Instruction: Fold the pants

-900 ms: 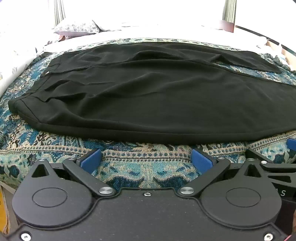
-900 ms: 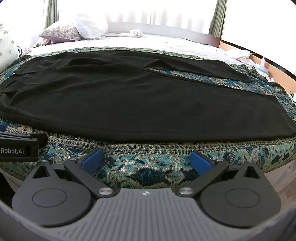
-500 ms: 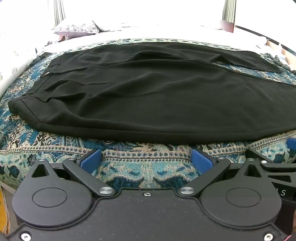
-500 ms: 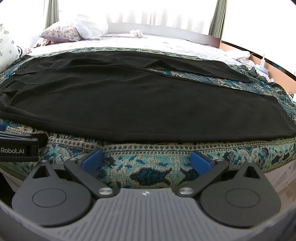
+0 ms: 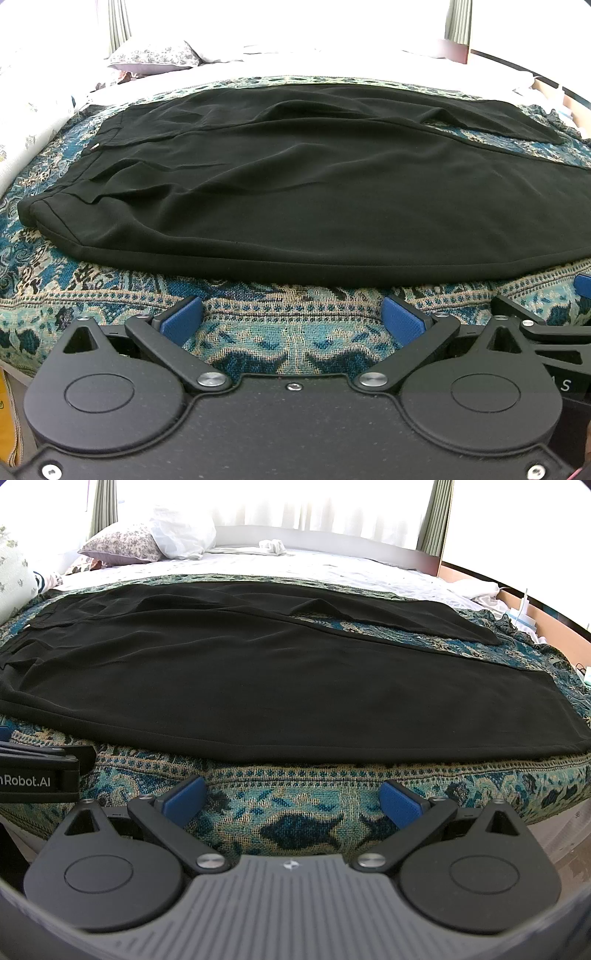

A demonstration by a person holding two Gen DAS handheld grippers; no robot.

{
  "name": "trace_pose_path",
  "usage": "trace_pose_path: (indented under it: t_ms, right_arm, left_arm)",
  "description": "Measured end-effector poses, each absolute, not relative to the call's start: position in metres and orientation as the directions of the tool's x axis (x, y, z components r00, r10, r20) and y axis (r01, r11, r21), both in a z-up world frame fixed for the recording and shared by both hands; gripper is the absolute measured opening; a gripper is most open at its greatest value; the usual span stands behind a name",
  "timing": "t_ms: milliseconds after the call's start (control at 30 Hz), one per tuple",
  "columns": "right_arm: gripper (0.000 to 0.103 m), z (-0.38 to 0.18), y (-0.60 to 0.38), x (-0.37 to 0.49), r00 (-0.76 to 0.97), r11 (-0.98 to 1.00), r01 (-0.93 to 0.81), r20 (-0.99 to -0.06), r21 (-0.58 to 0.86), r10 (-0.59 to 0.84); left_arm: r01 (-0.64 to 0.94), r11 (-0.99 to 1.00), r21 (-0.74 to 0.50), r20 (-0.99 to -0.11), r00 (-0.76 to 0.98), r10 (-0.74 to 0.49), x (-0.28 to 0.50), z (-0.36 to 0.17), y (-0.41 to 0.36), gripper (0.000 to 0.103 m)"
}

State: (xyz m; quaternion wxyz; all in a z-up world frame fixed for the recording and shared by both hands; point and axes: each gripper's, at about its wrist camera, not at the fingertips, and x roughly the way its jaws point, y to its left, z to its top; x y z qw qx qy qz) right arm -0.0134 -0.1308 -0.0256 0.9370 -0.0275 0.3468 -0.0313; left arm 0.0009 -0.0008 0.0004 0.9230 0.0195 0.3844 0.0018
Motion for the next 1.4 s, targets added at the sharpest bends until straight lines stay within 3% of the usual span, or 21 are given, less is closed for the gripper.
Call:
trace_pose_path:
  t_ms: [1400]
  right_arm:
    - [0.103, -0.0247, -0.1285, -0.0141, 0.759, 0.996, 0.04, -0.646, -0.076, -0.08]
  left_arm:
    - [0.012, 0.999, 0.042, -0.708, 0.706, 0.021, 0.0001, -0.0002, -0.0012, 0.103]
